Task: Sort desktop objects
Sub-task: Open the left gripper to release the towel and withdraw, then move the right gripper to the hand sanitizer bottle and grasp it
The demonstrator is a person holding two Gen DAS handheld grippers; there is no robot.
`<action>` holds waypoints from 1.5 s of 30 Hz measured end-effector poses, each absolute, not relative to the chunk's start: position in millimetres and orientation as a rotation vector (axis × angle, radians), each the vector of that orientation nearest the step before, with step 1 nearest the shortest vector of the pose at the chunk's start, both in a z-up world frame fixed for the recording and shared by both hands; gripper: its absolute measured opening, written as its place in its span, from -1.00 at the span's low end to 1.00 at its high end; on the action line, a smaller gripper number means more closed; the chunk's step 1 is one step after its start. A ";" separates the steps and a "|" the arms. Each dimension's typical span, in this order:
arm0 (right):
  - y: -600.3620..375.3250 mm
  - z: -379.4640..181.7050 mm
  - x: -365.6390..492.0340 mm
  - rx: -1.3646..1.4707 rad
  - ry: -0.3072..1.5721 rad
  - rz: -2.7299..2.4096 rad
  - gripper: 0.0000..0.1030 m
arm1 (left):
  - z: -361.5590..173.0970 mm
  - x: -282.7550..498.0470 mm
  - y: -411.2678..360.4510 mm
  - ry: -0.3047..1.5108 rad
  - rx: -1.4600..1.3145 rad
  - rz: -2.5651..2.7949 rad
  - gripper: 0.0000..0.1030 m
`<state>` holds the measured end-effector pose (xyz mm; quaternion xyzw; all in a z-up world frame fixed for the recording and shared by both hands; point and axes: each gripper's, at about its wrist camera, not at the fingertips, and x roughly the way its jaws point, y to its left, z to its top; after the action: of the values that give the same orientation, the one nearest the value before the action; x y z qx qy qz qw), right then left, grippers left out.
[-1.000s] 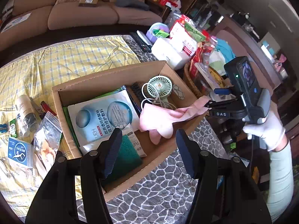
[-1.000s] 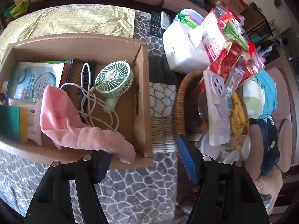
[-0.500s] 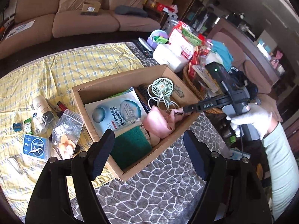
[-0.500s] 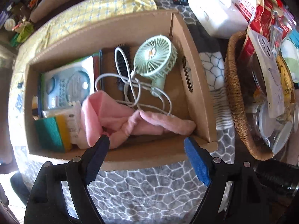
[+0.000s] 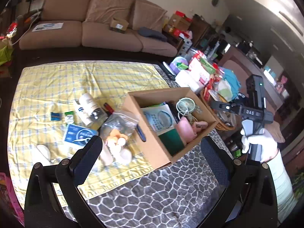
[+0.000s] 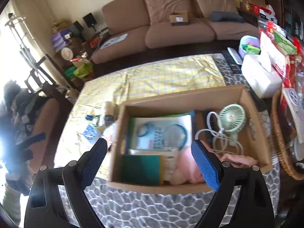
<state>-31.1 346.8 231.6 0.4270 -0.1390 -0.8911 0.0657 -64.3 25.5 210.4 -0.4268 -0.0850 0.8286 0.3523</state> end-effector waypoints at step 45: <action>76.0 71.4 -187.4 1.414 0.293 -2.453 0.43 | 53.8 -116.4 -120.0 -0.197 -1.321 2.331 1.00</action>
<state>-187.4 76.0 71.4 0.4913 0.1017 -0.8525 0.1470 -116.4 -120.0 53.8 -0.4790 -0.0716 0.8454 0.2254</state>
